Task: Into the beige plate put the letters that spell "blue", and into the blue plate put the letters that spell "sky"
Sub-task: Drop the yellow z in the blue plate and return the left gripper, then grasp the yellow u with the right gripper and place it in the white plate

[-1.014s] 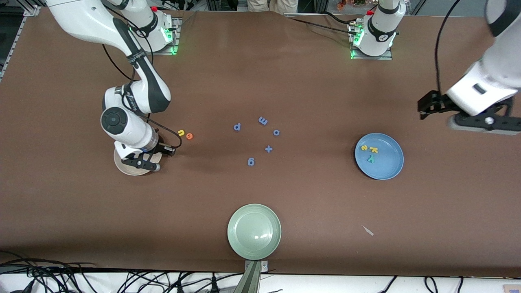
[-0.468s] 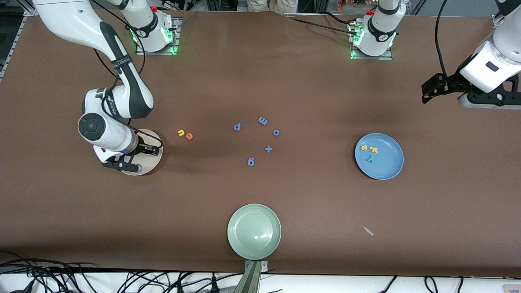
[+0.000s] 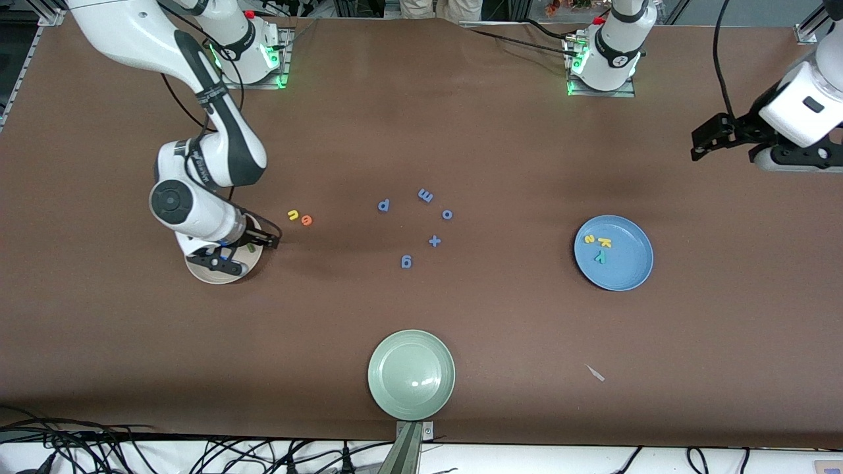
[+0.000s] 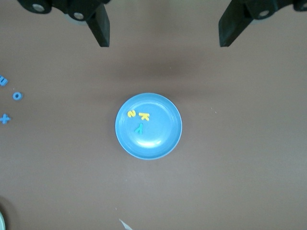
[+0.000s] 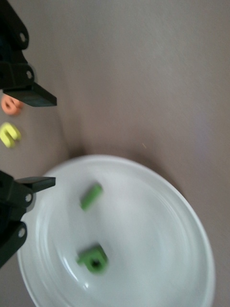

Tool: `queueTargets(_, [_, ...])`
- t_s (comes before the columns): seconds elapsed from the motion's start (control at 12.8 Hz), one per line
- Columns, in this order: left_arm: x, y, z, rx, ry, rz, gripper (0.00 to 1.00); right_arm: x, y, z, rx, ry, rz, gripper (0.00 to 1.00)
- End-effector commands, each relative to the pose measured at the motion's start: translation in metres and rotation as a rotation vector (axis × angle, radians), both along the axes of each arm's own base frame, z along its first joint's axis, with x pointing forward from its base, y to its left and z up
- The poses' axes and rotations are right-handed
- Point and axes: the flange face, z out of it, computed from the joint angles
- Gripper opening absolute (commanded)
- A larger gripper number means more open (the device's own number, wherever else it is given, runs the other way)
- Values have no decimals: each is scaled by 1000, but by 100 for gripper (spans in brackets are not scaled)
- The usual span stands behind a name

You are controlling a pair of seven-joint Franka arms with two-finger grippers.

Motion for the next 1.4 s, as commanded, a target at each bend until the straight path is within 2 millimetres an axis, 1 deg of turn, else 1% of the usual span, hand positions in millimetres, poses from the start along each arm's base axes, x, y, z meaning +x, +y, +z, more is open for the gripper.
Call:
queueTargets(0.0, [12, 0, 10, 17, 4, -11, 100, -14, 15, -14, 6, 13, -108, 67])
queueTargets(0.16, [11, 1, 10, 17, 4, -12, 100, -35, 21, -34, 0, 25, -161, 67])
queueTargets(0.23, [11, 1, 11, 17, 4, -15, 100, -43, 25, -41, -1, 33, -165, 67])
queueTargets(0.39, [11, -1, 11, 17, 7, -17, 100, -55, 25, -51, -3, 41, -165, 67])
queueTargets(0.47, [11, -7, 12, 17, 4, -23, 100, -59, 24, -54, -7, 44, -177, 67])
queueTargets(0.55, [11, -11, 11, 17, 2, -25, 100, -63, 28, -55, -9, 49, -187, 67])
queueTargets(0.62, [11, -11, 11, 17, 1, -23, 100, -69, 35, -54, -6, 55, -177, 67])
queueTargets(0.7, [11, -11, 12, 17, -1, -23, 100, -71, 36, -51, -7, 56, -174, 67])
queueTargets(1.01, [12, -11, 12, 19, -3, -25, 100, -77, 34, -53, -12, 64, -173, 67])
queueTargets(1.17, [11, -13, 12, 17, -2, -28, 100, -78, 33, -50, -13, 62, -173, 66])
queueTargets(1.25, [11, -20, 12, 17, -3, -40, 100, -80, 32, -50, -14, 63, -172, 65])
queueTargets(1.33, [11, -21, 12, 17, -3, -42, 100, -80, 32, -50, -14, 63, -172, 61])
